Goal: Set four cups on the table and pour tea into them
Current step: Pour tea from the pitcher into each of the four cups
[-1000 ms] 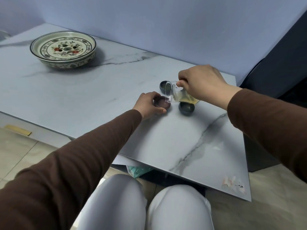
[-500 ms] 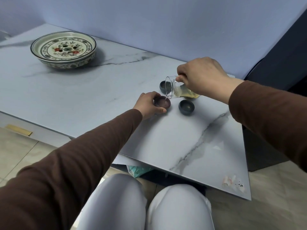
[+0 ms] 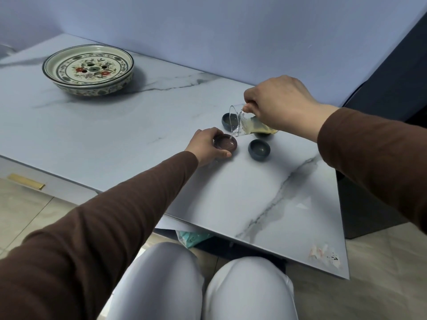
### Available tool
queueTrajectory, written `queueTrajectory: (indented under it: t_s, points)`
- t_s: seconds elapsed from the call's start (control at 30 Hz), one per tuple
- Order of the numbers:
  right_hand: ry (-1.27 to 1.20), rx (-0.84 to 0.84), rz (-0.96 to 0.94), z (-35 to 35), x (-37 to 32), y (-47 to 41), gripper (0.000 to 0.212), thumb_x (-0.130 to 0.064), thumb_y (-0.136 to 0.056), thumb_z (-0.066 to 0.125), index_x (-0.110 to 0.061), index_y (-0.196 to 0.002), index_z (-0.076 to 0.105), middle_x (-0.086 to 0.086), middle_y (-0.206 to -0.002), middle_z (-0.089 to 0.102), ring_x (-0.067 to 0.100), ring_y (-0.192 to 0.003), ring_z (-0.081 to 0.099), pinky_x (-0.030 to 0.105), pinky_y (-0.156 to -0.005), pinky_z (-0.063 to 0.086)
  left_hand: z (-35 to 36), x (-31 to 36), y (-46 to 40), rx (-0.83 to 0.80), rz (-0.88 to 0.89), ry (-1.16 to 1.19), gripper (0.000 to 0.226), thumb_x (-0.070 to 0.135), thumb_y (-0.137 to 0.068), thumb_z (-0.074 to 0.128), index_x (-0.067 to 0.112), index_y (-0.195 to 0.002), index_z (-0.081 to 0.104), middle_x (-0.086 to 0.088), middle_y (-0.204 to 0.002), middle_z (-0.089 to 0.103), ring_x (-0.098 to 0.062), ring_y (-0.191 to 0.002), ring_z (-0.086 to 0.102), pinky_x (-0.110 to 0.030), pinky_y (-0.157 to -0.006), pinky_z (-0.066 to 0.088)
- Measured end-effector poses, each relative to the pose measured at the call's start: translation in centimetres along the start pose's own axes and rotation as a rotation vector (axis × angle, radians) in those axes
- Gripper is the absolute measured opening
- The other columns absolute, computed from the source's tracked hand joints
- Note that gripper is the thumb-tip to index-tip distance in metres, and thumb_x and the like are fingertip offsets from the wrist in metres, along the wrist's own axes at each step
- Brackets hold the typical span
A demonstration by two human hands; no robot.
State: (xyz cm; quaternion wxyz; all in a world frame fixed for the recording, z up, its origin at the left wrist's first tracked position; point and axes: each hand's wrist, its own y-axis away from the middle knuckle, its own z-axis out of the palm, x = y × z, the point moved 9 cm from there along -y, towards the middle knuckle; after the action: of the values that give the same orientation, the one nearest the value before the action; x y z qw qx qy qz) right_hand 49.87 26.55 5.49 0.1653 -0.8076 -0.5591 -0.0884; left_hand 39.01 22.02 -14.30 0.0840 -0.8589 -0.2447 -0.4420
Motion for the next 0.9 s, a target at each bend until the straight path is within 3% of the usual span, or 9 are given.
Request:
queueTrajectory:
  t_s: [0.13, 0.6, 0.77, 0.9]
  points:
    - [0.004, -0.008, -0.001, -0.2, -0.1, 0.0, 0.028, -0.038, -0.098, 0.049, -0.022, -0.075, 0.048, 0.002, -0.067, 0.044, 0.029, -0.067, 0.042, 0.031, -0.058, 0.027, -0.1, 0.0, 0.1, -0.003, -0.009, -0.002, 0.067, 0.037, -0.063, 0.089, 0.027, -0.123, 0.062, -0.006, -0.123, 0.060, -0.022, -0.112, 0.056, -0.028, -0.089, 0.049]
    - [-0.007, 0.018, -0.014, -0.3, -0.2, -0.2, 0.026, -0.038, -0.097, 0.049, -0.023, -0.076, 0.046, 0.002, -0.067, 0.043, 0.029, -0.067, 0.042, 0.032, -0.059, 0.028, -0.2, 0.5, 0.4, 0.004, 0.000, -0.025, 0.064, 0.036, -0.063, 0.088, 0.026, -0.121, 0.063, -0.005, -0.117, 0.065, -0.023, -0.116, 0.053, -0.036, -0.099, 0.048]
    - [-0.152, 0.015, 0.125, 1.1, 2.0, 0.8, 0.026, -0.041, -0.096, 0.049, -0.023, -0.078, 0.055, 0.001, -0.071, 0.051, 0.030, -0.070, 0.046, 0.032, -0.061, 0.032, -0.3, 0.6, 0.7, -0.006, -0.031, -0.011, 0.066, 0.035, -0.062, 0.088, 0.024, -0.122, 0.063, -0.006, -0.116, 0.064, -0.025, -0.114, 0.056, -0.040, -0.100, 0.049]
    - [-0.436, -0.009, 0.346, 4.1, 5.0, 2.9, 0.024, -0.041, -0.093, 0.052, -0.024, -0.086, 0.067, -0.005, -0.077, 0.062, 0.024, -0.080, 0.054, 0.032, -0.066, 0.038, -0.2, 0.7, 0.9, -0.013, -0.039, -0.009, 0.066, 0.035, -0.062, 0.087, 0.023, -0.122, 0.062, -0.004, -0.112, 0.066, -0.027, -0.114, 0.057, -0.044, -0.099, 0.049]
